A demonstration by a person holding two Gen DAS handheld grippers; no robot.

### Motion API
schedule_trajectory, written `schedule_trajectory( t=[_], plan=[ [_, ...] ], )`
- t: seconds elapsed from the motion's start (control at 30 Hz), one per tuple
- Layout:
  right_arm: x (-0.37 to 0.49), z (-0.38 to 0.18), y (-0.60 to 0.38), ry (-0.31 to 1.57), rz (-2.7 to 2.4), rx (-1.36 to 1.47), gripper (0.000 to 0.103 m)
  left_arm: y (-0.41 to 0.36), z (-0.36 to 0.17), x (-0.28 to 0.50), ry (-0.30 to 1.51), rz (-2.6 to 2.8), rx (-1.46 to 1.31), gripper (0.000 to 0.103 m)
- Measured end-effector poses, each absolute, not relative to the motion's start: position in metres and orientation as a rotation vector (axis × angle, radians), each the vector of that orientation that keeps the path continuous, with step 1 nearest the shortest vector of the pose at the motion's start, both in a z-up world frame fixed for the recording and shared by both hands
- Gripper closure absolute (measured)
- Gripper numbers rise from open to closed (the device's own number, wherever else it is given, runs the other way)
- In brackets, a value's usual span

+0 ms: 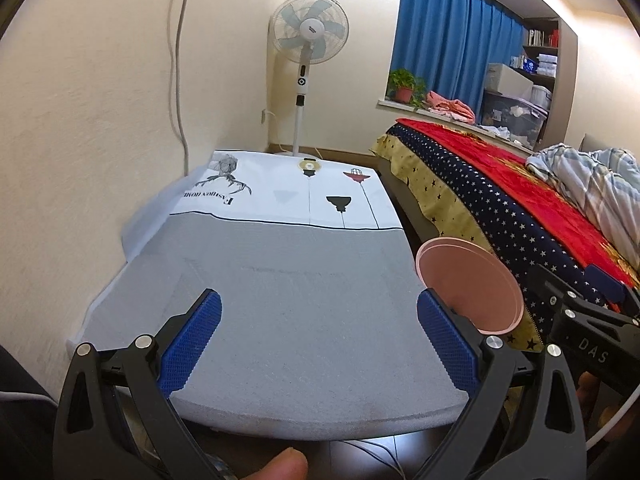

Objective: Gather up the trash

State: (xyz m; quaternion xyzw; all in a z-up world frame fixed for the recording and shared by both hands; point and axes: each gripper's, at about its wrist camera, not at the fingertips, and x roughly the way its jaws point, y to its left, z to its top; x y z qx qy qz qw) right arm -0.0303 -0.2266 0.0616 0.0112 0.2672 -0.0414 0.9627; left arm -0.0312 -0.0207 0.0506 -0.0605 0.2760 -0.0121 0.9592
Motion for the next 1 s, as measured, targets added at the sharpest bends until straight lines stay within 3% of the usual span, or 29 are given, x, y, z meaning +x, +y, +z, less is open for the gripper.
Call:
schedule_trajectory(
  t=[1.0],
  plan=[
    [-0.0303, 0.0598, -0.2288, 0.540, -0.094, 0.019, 0.005, -0.0238, 0.0519, -0.0335, 0.547, -0.027, -0.119, 0.008]
  ],
)
